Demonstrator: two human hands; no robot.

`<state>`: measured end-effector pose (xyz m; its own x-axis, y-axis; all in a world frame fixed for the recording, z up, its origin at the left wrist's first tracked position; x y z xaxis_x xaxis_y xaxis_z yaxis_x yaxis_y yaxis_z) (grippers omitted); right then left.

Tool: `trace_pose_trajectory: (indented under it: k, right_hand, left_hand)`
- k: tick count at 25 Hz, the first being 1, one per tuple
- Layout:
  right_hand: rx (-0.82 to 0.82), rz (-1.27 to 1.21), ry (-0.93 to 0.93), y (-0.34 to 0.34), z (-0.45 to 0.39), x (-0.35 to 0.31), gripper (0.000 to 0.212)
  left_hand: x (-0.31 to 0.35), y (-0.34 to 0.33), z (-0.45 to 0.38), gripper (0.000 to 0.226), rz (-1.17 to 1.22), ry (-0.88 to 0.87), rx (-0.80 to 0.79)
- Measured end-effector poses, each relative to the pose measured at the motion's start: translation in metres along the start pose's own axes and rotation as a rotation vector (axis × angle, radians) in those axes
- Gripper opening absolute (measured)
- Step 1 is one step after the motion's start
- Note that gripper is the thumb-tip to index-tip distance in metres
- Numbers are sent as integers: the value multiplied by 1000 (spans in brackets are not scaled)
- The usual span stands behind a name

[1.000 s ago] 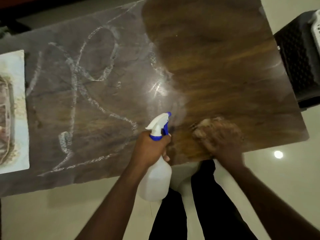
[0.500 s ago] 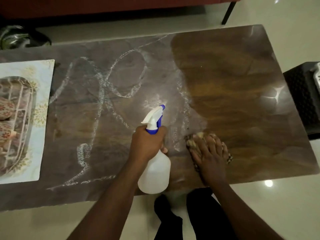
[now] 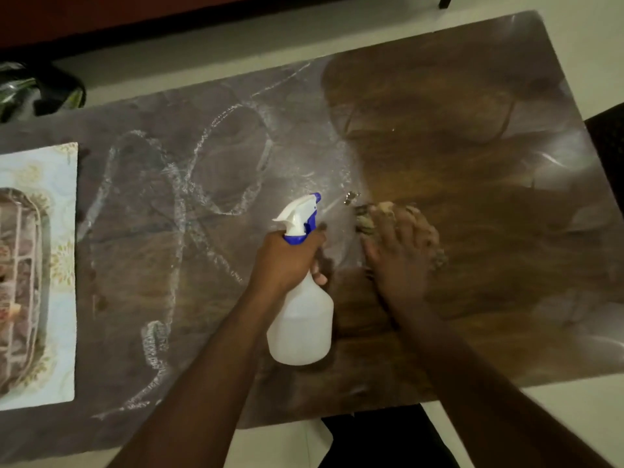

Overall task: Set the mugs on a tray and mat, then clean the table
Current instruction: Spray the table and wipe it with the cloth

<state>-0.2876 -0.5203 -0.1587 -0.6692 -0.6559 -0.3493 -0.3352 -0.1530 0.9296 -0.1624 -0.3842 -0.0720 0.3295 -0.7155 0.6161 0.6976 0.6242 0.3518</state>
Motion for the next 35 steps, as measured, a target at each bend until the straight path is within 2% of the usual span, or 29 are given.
trace_pose_trajectory:
  k: [1, 3, 5, 6, 8, 10, 11, 12, 14, 15, 16, 17, 18, 19, 20, 21, 23, 25, 26, 27, 29, 30, 31, 32, 33, 35]
  right_hand:
    - [-27, -55, 68, -12, -8, -32, 50]
    - [-152, -123, 349, -27, 9, -73, 52]
    - [-200, -106, 511, -22, 13, -49, 50]
    - [-164, -63, 490, -16, -2, -29, 50]
    - [-84, 34, 233, -12, -49, -8, 47]
    - [-16, 60, -12, -17, -86, -28, 45]
    - [-5, 31, 5, -23, -91, -51, 45]
    - [-18, -15, 119, -29, -86, -72, 46]
    - [-157, -30, 489, -38, -52, -85, 44]
    - [-214, 16, 606, -34, -48, -71, 42]
    - [-192, 57, 617, -31, -60, -55, 42]
    - [-140, 78, 507, -31, -82, -43, 44]
    - [-93, 86, 299, -33, -111, -41, 45]
    - [-60, 76, 96, -36, -138, -48, 46]
    - [-36, 68, -17, -43, -155, -63, 47]
    - [-11, 66, -11, -52, -165, -85, 47]
    - [-92, 35, 265, -67, -157, -119, 50]
    - [-213, 74, 512, -67, -146, -109, 50]
    - [-226, 95, 495, -62, -156, -95, 51]
    - [-184, 94, 371, -58, -173, -85, 51]
    - [-69, 40, -26, -58, -219, -85, 50]
    - [-40, 24, -122, -67, -237, -105, 50]
    - [-15, 47, -108, -80, -248, -132, 49]
    - [-3, 37, -15, -88, -250, -161, 48]
    - [-39, -6, 130, -96, -243, -183, 47]
    - [-196, 9, 427, -106, -209, -187, 49]
  left_hand:
    - [7, 0, -9, 21, -6, 7, 5]
    - [21, 1, -20, 21, -19, -23, 36]
    - [37, 6, -28, 23, -31, -31, 65]
    - [42, 9, -31, 23, -18, -12, 66]
    - [52, 20, -38, 25, 10, 31, 40]
    - [58, 26, -49, 25, -4, 32, 24]
    - [60, 29, -56, 23, -14, 8, 42]
    - [60, 32, -63, 22, -17, -23, 72]
    - [65, 36, -76, 23, 1, -66, 121]
    - [69, 36, -81, 24, 25, -61, 116]
    - [74, 37, -87, 24, 54, -43, 91]
    - [78, 41, -92, 24, 81, -16, 65]
    - [82, 48, -98, 23, 98, -4, 43]
    - [86, 54, -103, 22, 97, -12, 25]
    - [90, 60, -110, 21, 83, -31, 12]
    - [90, 66, -119, 21, 63, -56, 12]
    - [88, 82, -129, 22, 39, -90, 40]
    - [93, 97, -139, 21, 48, -79, 35]
    - [95, 105, -145, 20, 65, -55, 10]
    - [97, 112, -150, 18, 81, -32, -23]
    - [101, 124, -157, 17, 112, -17, -69]
    - [101, 130, -160, 17, 123, -22, -80]
    - [99, 135, -162, 17, 120, -28, -82]
    - [95, 137, -163, 16, 104, -29, -76]
    - [90, 140, -164, 16, 85, -27, -64]
    - [80, 150, -165, 17, 87, -9, -55]
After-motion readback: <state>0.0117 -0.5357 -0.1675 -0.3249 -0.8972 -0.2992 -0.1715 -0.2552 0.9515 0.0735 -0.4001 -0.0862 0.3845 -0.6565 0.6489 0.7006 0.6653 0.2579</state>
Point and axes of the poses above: each hand's wrist, its own z-axis away from the middle knuckle, its own y-axis out of the back of the hand, x = y × z, the point moved 3 cm from there along -z, towards the middle knuckle, and after that the axes turned 6 degrees about -z, right-handed, at the moved point
